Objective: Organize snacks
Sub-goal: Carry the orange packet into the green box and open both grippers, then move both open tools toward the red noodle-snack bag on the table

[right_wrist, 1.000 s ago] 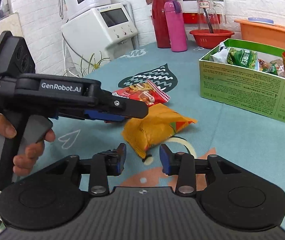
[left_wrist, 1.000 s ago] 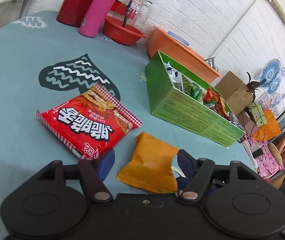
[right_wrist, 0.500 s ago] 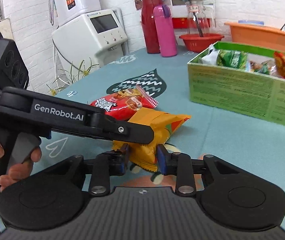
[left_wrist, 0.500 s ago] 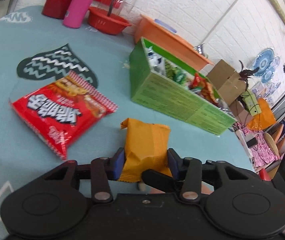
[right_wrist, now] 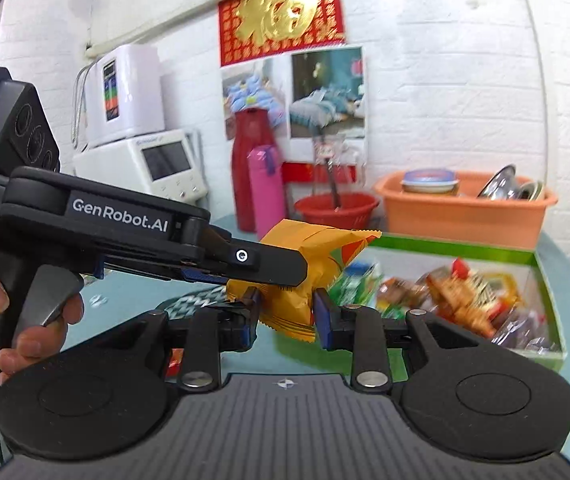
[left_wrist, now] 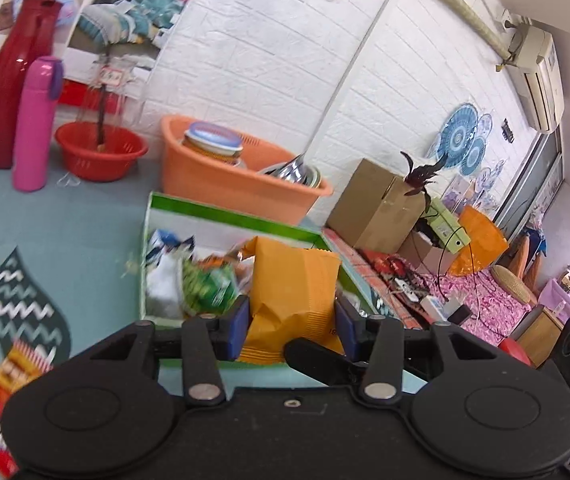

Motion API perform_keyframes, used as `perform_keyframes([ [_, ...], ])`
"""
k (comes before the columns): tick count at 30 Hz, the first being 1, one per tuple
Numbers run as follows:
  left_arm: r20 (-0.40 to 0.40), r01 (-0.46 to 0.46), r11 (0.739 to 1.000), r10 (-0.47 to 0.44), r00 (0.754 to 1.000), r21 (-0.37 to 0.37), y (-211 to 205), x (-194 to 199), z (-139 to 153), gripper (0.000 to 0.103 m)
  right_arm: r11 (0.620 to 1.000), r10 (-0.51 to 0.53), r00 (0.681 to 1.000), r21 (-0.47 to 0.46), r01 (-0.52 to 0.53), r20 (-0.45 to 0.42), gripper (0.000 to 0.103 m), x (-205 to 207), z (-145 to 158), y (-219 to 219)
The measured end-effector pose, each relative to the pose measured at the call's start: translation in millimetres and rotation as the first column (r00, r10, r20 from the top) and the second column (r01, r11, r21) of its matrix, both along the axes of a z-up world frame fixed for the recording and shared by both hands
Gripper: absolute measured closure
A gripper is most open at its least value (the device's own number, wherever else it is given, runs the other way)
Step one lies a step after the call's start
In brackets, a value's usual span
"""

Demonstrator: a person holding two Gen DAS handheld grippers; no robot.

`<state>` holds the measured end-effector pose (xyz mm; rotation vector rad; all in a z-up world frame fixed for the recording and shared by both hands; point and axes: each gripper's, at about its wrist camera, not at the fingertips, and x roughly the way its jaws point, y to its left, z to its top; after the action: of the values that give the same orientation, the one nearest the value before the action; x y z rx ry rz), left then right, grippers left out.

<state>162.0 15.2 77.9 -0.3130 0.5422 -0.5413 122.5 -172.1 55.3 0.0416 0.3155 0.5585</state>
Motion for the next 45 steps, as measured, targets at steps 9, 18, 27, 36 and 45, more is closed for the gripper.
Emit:
perform_keyframes([
  [9,0.004,0.030,1.000,-0.030,1.000,0.002,-17,66,-7,0.031,0.999,-0.048,0.999,-0.008,0.048,0.019,0.052,57,1,-20],
  [18,-0.057,0.024,0.999,-0.022,0.998,0.038,-21,115,-31,0.006,0.996,-0.067,0.997,-0.065,0.069,0.036,0.046,98,-21,-18],
  [27,-0.036,-0.014,0.998,0.016,0.999,0.059,-3,73,-26,0.000,0.976,-0.097,0.991,-0.186,0.112,0.089,0.000,71,-30,-12],
  [36,-0.006,-0.133,0.987,0.134,0.991,0.092,66,5,-11,0.000,0.993,-0.093,0.996,-0.066,0.094,0.012,0.000,13,11,-22],
  [45,-0.165,-0.300,0.940,0.326,0.931,0.163,137,7,-74,0.000,1.000,-0.008,0.996,-0.025,0.006,-0.087,0.000,-33,-4,-2],
])
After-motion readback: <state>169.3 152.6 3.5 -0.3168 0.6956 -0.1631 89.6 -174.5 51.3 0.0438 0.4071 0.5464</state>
